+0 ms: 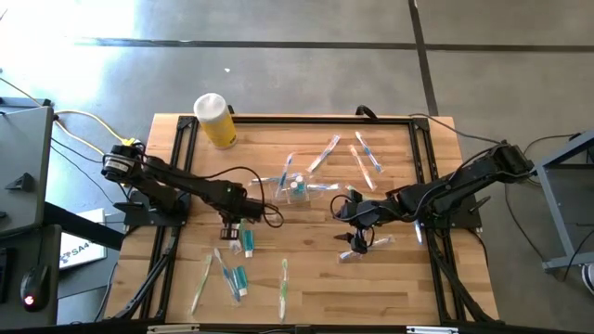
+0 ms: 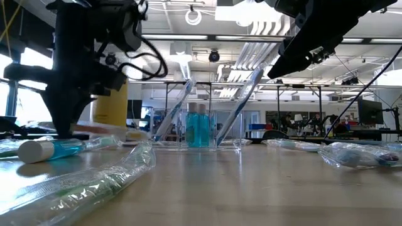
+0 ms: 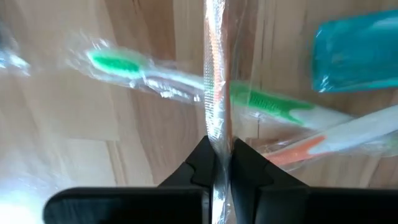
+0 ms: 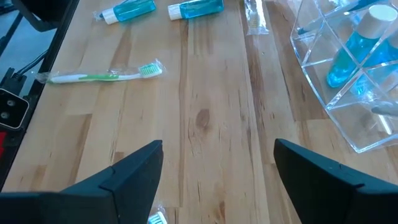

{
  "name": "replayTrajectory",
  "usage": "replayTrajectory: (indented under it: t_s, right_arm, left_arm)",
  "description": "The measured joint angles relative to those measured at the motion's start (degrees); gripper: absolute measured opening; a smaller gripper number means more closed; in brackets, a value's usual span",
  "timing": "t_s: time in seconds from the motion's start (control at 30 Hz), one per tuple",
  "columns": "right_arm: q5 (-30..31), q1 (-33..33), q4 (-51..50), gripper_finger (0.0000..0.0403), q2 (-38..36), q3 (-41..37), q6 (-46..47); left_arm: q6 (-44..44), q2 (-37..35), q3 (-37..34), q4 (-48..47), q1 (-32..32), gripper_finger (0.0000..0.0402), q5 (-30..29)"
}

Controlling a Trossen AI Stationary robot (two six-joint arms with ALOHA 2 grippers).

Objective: Pick & Place toothbrushing station
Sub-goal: Put the bottom right orange toothbrush into the transparent organizer

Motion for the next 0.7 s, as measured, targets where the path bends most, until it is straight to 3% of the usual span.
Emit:
replayTrajectory:
  t_s: [0.2, 0.33, 0.5, 0.7]
  right_arm:
    - [0.07, 0.0, 0.94, 0.0298, 0.0, -0.04, -1.94]
    - [0.07, 0.01, 4.22, 0.0298, 0.0, -0.04, -5.1]
    - [0.28, 0.02, 9.19, 0.0298, 0.0, -0.04, -9.31]
    - [2.53, 0.02, 18.48, 0.0298, 0.0, -0.04, -16.55]
  left_arm:
    - [4.59, -1.75, 3.8, -0.38, 0.0, 0.0016, -0.98]
    - [9.56, -5.71, 5.01, 5.21, 0.0, 0.0016, -2.19]
    - [15.4, -10.91, 4.46, 24.52, 0.0, 0.0016, -1.47]
    - [21.63, -11.76, 0.28, 51.92, 0.0, 0.0016, 4.32]
